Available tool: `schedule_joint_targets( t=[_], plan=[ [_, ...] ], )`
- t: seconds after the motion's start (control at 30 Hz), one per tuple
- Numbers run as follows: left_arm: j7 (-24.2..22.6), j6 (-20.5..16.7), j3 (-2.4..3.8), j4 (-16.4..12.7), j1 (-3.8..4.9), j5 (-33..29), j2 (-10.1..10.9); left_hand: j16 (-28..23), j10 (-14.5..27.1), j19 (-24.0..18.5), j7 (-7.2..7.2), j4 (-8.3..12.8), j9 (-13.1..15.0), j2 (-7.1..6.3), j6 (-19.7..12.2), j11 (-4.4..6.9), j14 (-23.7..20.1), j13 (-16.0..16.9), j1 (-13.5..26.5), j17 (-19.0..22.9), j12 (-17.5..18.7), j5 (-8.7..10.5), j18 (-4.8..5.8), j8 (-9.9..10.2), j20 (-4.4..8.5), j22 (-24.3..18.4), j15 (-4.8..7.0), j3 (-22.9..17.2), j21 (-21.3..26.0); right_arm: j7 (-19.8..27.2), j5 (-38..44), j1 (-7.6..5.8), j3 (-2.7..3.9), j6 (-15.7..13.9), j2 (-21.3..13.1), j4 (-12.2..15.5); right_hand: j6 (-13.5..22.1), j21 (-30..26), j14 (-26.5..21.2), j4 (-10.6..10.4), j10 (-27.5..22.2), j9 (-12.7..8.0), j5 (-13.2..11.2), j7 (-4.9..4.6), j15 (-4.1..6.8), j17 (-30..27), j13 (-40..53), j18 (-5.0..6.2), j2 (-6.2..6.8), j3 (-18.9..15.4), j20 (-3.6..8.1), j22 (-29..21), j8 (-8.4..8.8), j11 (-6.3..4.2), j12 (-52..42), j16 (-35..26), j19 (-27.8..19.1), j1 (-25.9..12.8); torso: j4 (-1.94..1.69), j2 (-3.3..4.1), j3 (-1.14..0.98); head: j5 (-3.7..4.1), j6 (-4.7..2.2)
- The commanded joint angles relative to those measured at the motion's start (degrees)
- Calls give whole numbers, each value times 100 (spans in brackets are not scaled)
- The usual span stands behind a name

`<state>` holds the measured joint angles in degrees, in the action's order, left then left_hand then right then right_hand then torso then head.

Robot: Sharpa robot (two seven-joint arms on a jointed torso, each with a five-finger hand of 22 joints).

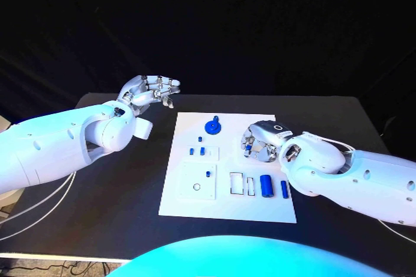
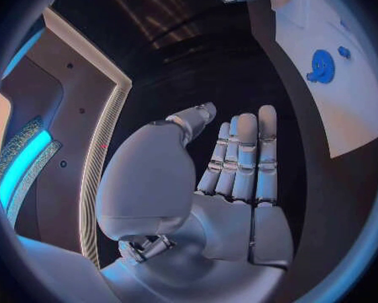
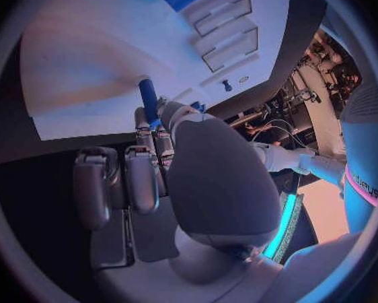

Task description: Assemble the parts on the task board

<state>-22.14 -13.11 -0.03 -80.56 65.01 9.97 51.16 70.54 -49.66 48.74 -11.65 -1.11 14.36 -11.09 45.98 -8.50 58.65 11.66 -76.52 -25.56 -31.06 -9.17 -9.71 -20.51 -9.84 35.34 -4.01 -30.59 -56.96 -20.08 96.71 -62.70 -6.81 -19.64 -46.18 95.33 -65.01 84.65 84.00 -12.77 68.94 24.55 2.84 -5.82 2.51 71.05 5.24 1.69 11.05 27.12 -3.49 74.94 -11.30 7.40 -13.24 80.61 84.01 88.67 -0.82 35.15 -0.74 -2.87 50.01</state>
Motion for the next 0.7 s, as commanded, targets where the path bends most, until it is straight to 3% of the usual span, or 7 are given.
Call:
schedule_joint_targets(
  t=[0.03,0.4,0.7],
  plan=[
    [-37,30,5,-6,6,4,-13,35,43,34,-71,-26,-5,42,-41,6,-25,7,-37,6,-38,-22,-84,-35,5,-5,-24,16,19,4,50,-39,7,-56,-35,87,-49,40,252,397,735,10,-5,-11,37,6,346,-80,18,405,51,1388,-37,-605,-29,34,492,11,2,-3,1,-4,-1],
    [-42,13,5,-7,6,-2,-18,37,50,35,-70,-30,-6,46,-45,6,-25,7,-38,7,-46,-23,-84,-41,5,-7,-24,15,21,-23,-233,-281,25,52,-195,546,-58,63,252,408,743,15,-5,-12,38,6,351,-84,28,422,52,1393,-43,-605,-25,34,497,6,6,-3,6,-9,-1],
    [-50,9,5,-10,6,-5,-29,37,50,35,-70,-30,-6,46,-45,6,-25,7,-38,7,-46,-23,-84,-41,5,-7,-24,15,21,49,-252,-336,29,-95,-57,891,-66,77,253,424,752,21,-5,-13,38,15,356,-86,40,446,53,1397,-48,-606,-18,38,499,3,-1,-1,-3,-65,-1]
  ],
)
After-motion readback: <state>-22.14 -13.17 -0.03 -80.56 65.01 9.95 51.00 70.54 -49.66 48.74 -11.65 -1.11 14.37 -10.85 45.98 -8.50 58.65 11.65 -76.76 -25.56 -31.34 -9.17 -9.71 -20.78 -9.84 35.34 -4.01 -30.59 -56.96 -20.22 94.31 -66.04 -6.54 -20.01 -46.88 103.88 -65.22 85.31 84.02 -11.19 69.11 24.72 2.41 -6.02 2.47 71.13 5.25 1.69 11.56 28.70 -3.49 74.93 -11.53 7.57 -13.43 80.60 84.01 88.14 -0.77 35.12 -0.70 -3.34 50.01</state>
